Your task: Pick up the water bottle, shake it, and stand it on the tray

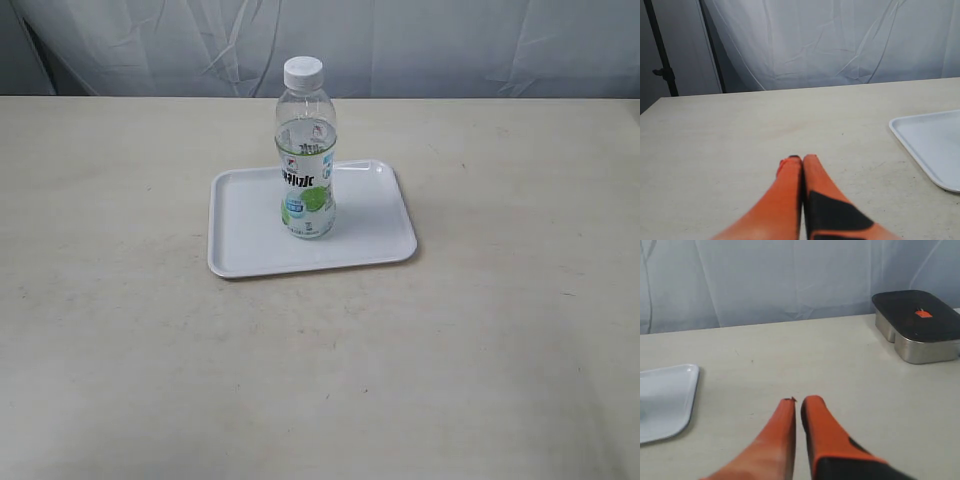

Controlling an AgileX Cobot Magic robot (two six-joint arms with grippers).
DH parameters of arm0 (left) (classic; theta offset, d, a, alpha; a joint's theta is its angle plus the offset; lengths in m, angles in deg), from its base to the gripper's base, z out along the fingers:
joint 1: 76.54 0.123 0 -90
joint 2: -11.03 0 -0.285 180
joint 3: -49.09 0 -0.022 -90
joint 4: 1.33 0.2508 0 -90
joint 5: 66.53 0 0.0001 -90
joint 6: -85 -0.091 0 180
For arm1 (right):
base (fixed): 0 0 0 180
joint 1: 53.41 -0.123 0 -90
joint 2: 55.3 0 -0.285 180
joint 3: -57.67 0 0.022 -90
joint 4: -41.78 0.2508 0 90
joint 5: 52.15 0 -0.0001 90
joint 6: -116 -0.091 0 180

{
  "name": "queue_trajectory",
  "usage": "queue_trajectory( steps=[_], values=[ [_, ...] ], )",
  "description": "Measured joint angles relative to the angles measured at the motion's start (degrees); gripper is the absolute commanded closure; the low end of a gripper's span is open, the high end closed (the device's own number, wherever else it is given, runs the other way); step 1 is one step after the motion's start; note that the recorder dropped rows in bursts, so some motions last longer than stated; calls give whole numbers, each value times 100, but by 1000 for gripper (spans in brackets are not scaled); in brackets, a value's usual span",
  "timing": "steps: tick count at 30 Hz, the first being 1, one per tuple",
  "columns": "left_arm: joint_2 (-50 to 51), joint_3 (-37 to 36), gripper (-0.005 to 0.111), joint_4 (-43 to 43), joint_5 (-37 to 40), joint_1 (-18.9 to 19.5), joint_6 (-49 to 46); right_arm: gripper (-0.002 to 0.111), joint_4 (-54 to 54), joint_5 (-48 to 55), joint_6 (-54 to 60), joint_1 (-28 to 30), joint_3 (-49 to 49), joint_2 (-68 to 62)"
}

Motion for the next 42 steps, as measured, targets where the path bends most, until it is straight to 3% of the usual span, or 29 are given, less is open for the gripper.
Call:
queue_trajectory(
  steps=[15,42],
  values=[
    [0,0,106,0,0,0,0,98,-566,-38,-597,414,657,514],
    [0,0,106,0,0,0,0,98,-688,-402,-743,412,1174,517]
  ],
)
